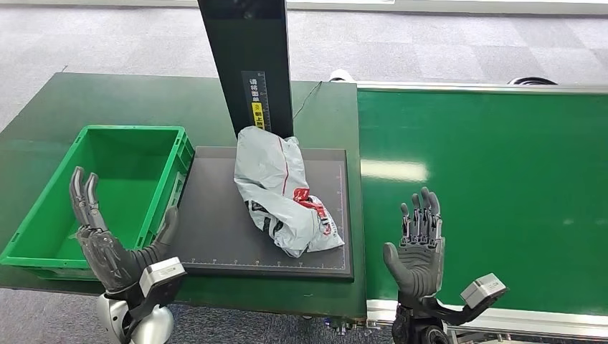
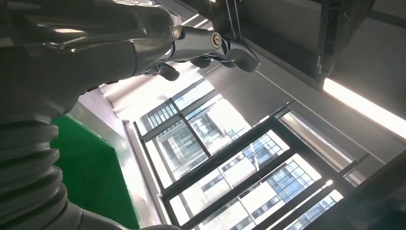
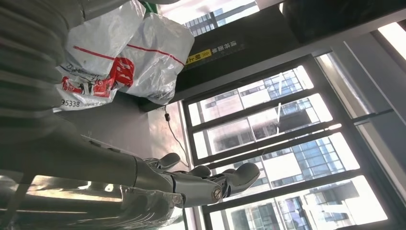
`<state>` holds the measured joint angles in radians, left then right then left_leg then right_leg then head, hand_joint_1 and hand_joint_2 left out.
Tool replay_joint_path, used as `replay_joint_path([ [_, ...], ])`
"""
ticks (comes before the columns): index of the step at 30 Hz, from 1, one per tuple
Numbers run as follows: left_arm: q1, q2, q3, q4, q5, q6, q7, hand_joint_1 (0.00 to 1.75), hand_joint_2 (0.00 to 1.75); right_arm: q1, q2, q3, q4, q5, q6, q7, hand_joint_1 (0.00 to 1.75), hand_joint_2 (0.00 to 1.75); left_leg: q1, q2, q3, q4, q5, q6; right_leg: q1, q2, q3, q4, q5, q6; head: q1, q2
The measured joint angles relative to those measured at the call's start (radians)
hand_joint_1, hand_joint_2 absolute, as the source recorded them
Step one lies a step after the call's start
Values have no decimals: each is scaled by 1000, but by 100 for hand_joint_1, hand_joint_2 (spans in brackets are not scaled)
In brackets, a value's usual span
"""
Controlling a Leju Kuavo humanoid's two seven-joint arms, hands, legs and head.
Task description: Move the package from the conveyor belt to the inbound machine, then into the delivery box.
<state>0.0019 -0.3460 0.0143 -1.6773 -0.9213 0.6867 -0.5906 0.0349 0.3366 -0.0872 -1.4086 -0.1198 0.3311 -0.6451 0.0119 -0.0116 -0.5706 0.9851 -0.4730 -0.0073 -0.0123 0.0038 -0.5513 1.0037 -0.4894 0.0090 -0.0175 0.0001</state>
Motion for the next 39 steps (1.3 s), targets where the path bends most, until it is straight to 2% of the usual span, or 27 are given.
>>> replay_joint_path([
  [7,-4,-3,-4,16,-9,-1,-9,0,175,0,0,-8,-4,13,-22,-7,0,175,0,0,0,0,0,0,0,0,0,0,0,0,0,0],
  [14,-48,17,-95,164,-155,-3,137,0,175,0,1,-9,-11,27,-42,-12,0,175,0,1,1,0,0,0,0,1,0,0,1,0,0,0],
  [24,-71,31,-136,234,-159,-3,143,0,175,0,1,-10,-12,27,-42,-12,0,175,0,1,0,0,0,0,0,1,0,0,0,0,0,0],
  [27,-82,36,-150,256,-192,-22,187,0,175,-1,1,-11,-12,28,-42,-12,0,175,0,1,0,0,0,0,0,1,0,0,0,0,0,0],
  [31,-138,50,-234,379,-306,-72,295,0,175,-3,1,-11,-12,29,-45,-12,0,175,-1,0,1,0,0,0,-1,0,0,0,1,0,0,0],
  [39,-286,59,-478,750,-392,-110,369,0,175,-13,3,-15,-8,-29,-43,-6,0,175,-1,1,1,0,0,0,-1,1,0,0,1,1,0,0],
])
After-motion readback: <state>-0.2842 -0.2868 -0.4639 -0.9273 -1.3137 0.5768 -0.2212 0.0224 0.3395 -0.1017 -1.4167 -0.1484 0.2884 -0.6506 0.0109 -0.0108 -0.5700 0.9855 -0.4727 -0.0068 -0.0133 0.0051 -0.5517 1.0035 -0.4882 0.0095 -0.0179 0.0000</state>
